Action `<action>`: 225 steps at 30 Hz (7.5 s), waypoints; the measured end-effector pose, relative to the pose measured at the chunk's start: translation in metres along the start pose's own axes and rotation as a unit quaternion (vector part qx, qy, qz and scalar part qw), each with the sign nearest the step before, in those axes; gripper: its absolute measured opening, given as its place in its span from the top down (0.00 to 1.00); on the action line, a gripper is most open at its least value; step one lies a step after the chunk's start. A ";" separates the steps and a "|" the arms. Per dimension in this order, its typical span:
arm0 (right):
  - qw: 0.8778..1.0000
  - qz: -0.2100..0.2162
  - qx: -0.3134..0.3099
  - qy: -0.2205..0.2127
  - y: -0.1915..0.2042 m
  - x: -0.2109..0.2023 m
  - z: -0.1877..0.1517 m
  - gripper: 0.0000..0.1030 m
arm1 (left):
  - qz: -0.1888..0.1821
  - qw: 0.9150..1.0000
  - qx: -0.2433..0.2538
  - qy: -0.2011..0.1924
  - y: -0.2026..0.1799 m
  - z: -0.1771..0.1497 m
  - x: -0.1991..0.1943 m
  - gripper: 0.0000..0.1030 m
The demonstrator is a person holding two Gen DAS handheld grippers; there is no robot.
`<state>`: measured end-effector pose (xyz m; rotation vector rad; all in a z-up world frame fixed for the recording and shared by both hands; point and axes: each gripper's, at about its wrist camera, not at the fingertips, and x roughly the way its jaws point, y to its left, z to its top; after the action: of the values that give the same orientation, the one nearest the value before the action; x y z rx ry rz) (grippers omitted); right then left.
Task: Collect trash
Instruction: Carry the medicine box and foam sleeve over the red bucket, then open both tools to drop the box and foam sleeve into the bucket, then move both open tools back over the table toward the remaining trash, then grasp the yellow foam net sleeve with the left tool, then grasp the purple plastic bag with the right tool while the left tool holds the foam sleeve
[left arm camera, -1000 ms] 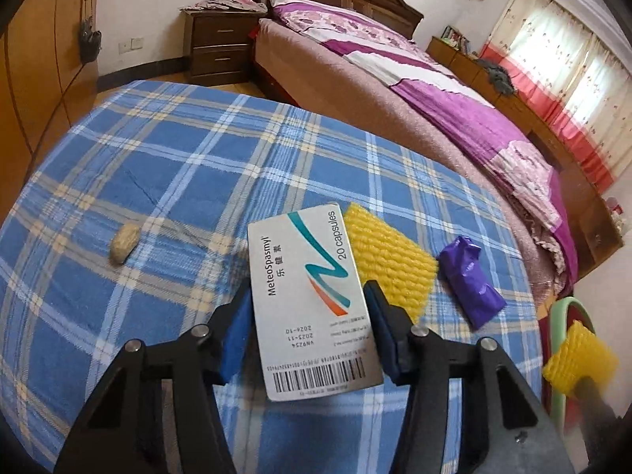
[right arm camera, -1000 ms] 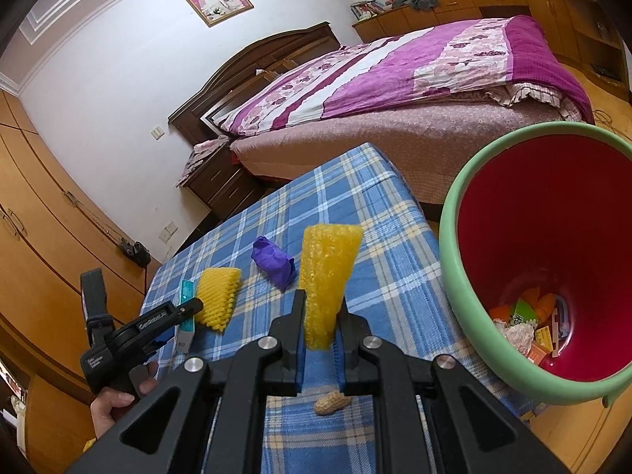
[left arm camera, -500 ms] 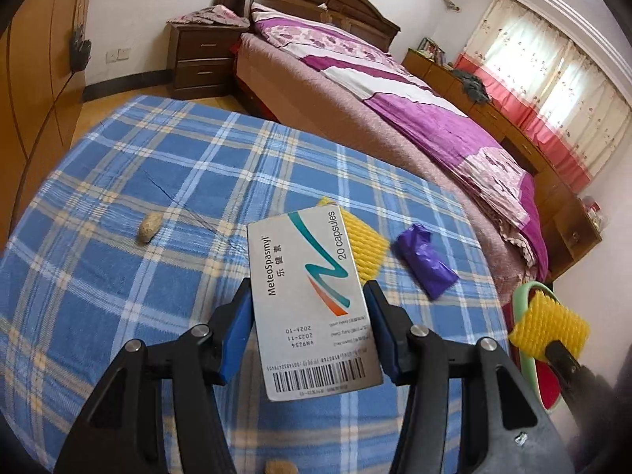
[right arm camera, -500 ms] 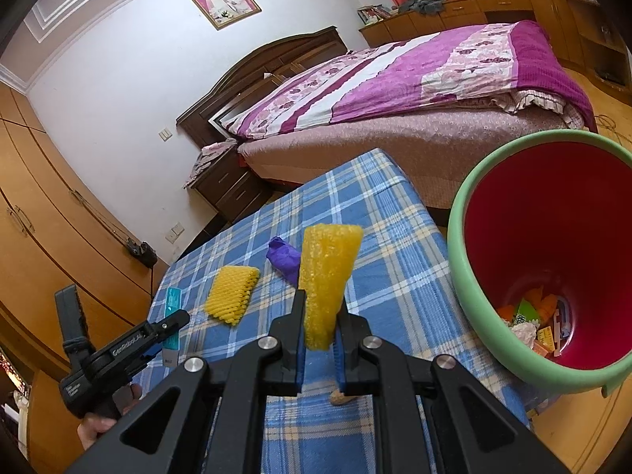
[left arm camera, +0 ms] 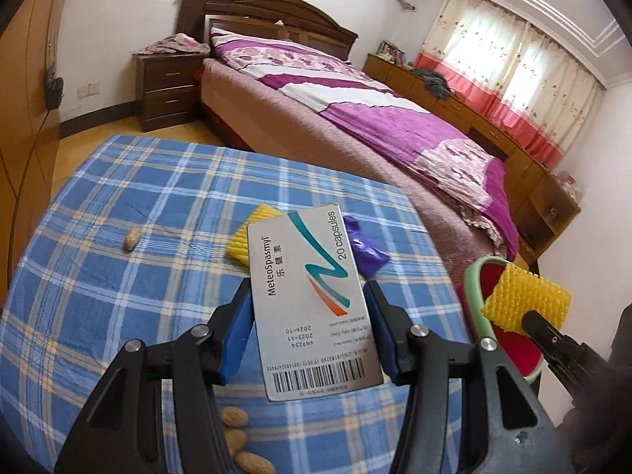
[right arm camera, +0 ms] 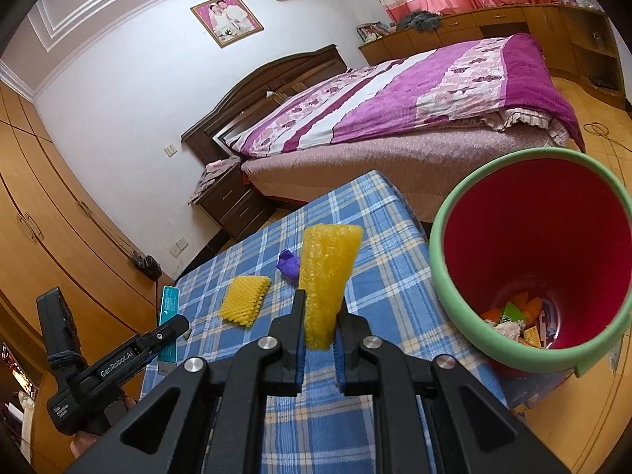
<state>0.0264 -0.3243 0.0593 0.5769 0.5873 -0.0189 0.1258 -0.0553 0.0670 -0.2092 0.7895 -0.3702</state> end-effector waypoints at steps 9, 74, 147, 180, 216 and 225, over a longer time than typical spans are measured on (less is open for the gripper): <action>1.000 -0.005 0.011 -0.022 -0.012 -0.032 -0.003 0.87 | -0.014 1.000 0.018 -0.005 -0.024 -0.008 -0.018 0.46; 0.986 -0.090 0.123 -0.070 -0.185 -0.080 0.016 0.87 | -0.147 0.960 0.214 0.105 -0.260 -0.059 0.092 0.46; 0.998 -0.050 0.029 -0.004 -0.045 -0.029 0.016 0.30 | -0.046 0.997 0.064 0.018 -0.074 -0.002 0.017 0.43; 0.997 -0.060 0.016 0.053 -0.019 0.054 0.023 0.26 | 0.064 0.992 0.078 0.070 0.006 0.030 0.125 0.23; 0.987 -0.061 -0.078 0.129 0.051 0.177 0.017 0.26 | -0.012 0.996 -0.073 0.059 0.091 0.036 0.117 0.88; 0.983 -0.069 -0.082 0.148 0.054 0.207 0.010 0.50 | -0.017 0.992 -0.100 0.070 0.103 0.034 0.121 0.88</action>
<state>0.2144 -0.2544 -0.0160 0.3800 0.9086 -0.0146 0.2535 -0.0078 -0.0210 -0.3888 0.9637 -0.3403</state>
